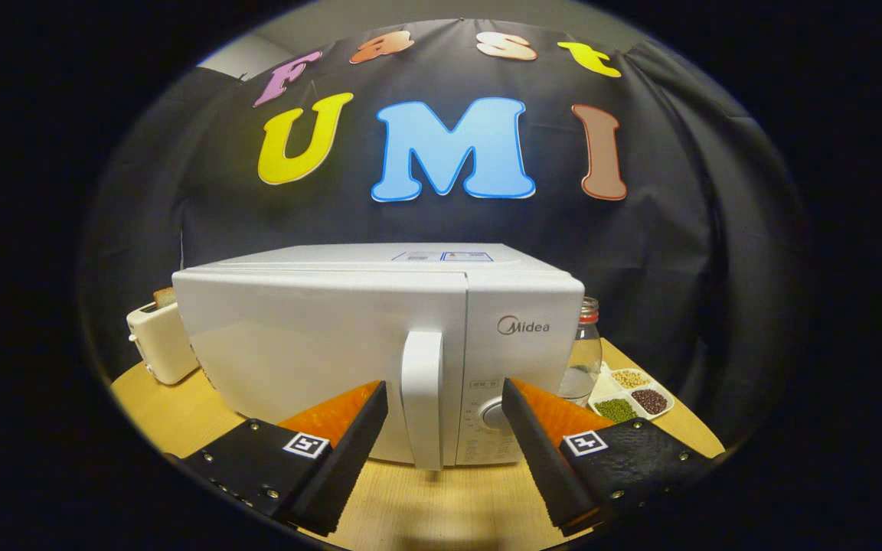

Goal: Open the microwave, put the food inside, and close the microwave door.

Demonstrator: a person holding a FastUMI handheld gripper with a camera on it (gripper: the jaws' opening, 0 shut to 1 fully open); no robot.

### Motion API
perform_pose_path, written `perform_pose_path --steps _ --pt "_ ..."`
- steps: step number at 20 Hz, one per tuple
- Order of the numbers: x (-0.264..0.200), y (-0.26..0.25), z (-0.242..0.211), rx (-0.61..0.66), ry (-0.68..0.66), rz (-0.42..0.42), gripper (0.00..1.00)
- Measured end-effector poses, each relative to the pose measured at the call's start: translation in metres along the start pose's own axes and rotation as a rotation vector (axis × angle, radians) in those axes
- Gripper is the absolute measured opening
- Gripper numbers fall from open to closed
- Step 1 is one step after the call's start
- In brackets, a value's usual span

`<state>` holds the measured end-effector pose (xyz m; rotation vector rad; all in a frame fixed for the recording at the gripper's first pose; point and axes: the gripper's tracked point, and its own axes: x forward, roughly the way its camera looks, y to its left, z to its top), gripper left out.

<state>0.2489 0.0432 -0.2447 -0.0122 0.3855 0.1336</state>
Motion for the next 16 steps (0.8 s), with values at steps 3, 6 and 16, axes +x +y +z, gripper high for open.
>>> perform_pose_path --steps 3,6,16 --pt "0.009 0.002 -0.009 0.024 0.023 0.001 0.78" --pt "0.011 0.006 -0.012 0.041 0.027 0.013 0.63" --pt "0.006 0.015 -0.011 0.036 0.063 -0.014 0.05"
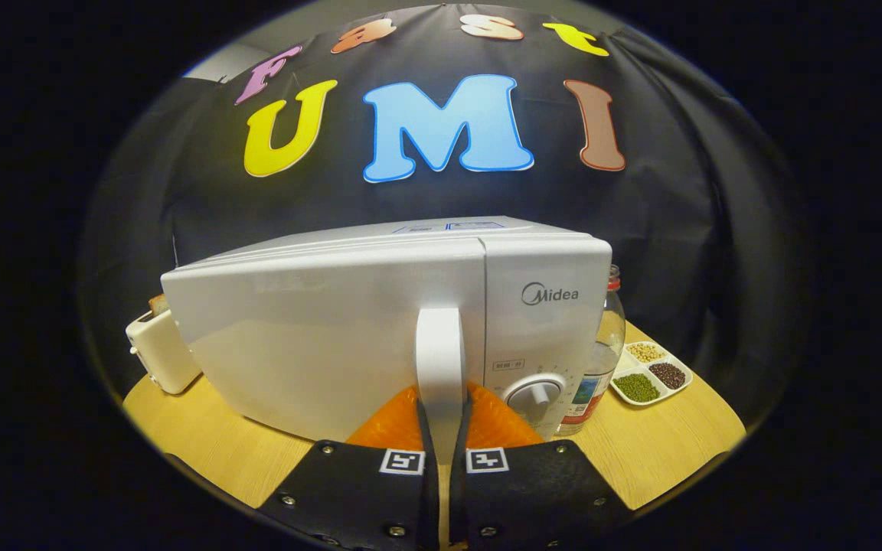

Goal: Open the microwave, put the food inside, and close the microwave door.

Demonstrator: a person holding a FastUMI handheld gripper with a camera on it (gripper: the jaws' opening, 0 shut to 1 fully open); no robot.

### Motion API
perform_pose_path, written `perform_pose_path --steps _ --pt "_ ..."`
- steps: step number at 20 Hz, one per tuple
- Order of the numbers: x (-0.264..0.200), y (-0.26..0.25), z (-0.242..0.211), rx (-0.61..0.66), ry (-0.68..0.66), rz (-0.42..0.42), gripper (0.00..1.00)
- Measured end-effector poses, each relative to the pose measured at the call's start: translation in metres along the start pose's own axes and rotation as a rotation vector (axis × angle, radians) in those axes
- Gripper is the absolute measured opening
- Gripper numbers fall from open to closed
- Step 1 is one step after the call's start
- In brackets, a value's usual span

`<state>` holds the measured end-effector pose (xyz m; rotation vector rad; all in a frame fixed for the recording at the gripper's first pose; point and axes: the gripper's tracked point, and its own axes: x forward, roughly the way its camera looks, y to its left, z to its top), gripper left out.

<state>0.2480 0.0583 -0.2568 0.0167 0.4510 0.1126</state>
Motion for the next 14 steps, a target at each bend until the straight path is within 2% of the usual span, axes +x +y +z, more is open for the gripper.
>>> perform_pose_path --steps 5,8,14 --pt "-0.007 0.001 -0.001 -0.013 0.0 -0.022 0.05" --pt "-0.036 0.009 -0.009 -0.081 -0.038 -0.024 0.05" --pt "-0.08 0.028 -0.026 -0.042 0.002 -0.02 0.05"
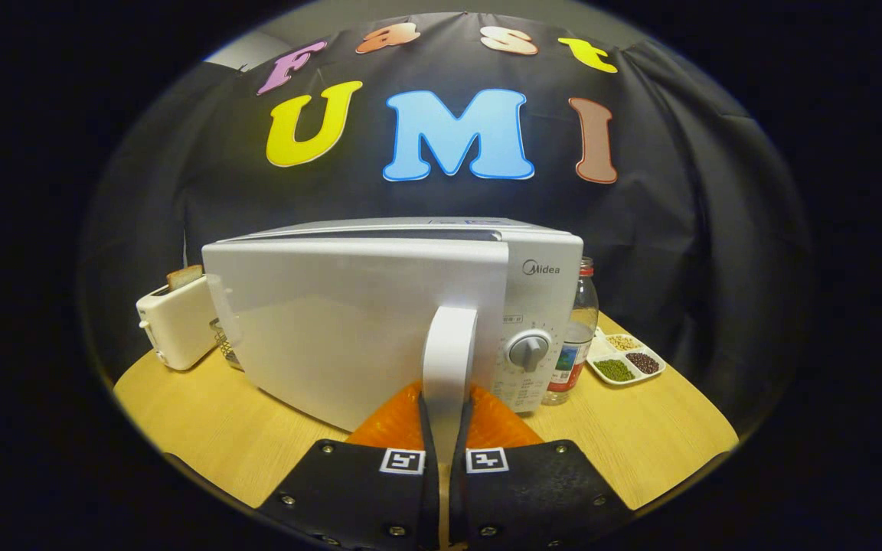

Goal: Open the microwave, put the food inside, and close the microwave door.

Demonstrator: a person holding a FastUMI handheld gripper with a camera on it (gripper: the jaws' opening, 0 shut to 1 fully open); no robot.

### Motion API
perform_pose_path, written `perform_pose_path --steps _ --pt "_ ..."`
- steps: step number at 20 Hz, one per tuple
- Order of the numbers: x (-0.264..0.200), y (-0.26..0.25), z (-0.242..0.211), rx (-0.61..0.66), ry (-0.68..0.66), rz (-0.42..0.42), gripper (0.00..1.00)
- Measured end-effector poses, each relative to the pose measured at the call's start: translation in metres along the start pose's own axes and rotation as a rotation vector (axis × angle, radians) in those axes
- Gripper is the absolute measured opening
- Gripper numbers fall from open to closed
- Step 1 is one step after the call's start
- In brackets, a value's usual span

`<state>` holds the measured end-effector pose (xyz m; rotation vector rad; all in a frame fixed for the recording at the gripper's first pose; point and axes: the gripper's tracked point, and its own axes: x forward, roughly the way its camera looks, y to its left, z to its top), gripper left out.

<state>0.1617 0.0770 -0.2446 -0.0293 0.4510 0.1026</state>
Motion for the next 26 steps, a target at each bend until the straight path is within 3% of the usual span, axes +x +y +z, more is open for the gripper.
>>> perform_pose_path --steps 4,13,26 --pt "-0.034 0.022 -0.011 0.001 0.012 0.028 0.06" --pt "-0.093 0.074 -0.026 0.0 0.031 0.125 0.21" --pt "-0.152 0.166 -0.043 -0.046 0.045 0.264 0.23"
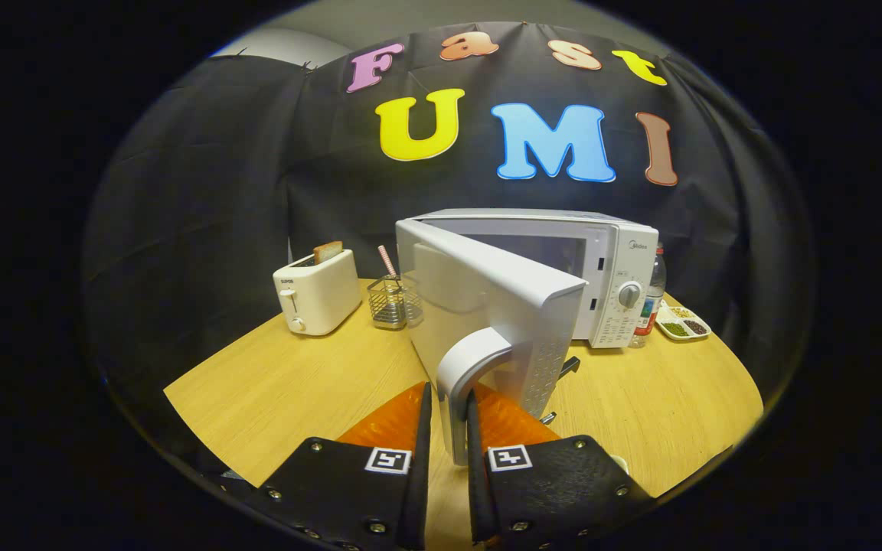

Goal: Open the microwave, put the food inside, and close the microwave door.

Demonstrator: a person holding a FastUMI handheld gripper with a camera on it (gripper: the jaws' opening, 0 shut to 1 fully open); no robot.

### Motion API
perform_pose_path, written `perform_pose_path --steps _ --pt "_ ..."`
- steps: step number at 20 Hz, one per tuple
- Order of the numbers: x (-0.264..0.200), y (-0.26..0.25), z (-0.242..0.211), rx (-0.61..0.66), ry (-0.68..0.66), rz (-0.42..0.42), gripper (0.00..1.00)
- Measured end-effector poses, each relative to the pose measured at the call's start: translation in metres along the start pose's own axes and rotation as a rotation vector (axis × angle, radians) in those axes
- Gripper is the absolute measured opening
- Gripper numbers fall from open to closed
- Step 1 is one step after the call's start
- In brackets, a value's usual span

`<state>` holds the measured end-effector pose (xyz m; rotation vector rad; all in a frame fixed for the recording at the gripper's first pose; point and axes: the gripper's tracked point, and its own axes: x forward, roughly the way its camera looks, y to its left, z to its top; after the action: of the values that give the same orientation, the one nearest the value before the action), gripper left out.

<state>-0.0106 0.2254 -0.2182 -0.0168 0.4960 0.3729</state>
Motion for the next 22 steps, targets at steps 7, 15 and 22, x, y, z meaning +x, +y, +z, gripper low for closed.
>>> perform_pose_path --steps 7,15,22 --pt "-0.009 0.056 -0.017 -0.061 0.02 0.071 0.36" --pt "-0.038 0.105 -0.021 -0.02 0.038 0.211 0.53" --pt "-0.097 0.083 0.026 -0.037 -0.133 0.254 0.98"
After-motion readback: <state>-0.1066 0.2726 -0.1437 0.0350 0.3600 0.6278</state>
